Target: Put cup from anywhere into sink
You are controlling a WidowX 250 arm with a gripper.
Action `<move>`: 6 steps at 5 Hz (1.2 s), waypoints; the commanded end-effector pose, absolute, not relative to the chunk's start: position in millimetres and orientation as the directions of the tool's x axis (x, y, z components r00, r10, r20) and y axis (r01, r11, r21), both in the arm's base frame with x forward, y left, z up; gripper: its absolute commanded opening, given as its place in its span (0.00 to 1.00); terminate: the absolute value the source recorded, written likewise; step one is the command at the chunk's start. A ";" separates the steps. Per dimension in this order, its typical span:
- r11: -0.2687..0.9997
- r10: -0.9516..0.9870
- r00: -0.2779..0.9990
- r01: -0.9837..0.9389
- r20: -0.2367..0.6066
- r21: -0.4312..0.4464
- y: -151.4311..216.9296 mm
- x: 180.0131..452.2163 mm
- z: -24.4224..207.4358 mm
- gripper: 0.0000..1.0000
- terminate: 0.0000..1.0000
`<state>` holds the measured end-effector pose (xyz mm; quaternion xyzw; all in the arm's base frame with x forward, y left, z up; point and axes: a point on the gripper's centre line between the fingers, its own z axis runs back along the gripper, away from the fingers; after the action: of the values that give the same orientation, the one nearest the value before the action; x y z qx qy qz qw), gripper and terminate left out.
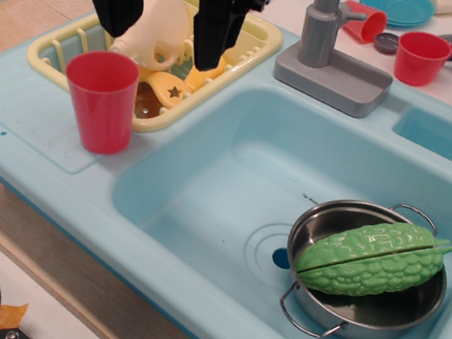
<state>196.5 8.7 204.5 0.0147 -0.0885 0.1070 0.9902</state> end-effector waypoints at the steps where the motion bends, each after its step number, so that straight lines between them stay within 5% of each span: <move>1: 0.977 0.209 0.961 -0.214 0.178 0.010 8.7 196.5 204.5 1.00 0.00; 6: 0.970 0.237 0.962 -0.227 0.133 -0.084 39.6 196.3 166.9 1.00 0.00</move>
<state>194.4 37.2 156.0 -0.0464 -0.0601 0.1183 0.9901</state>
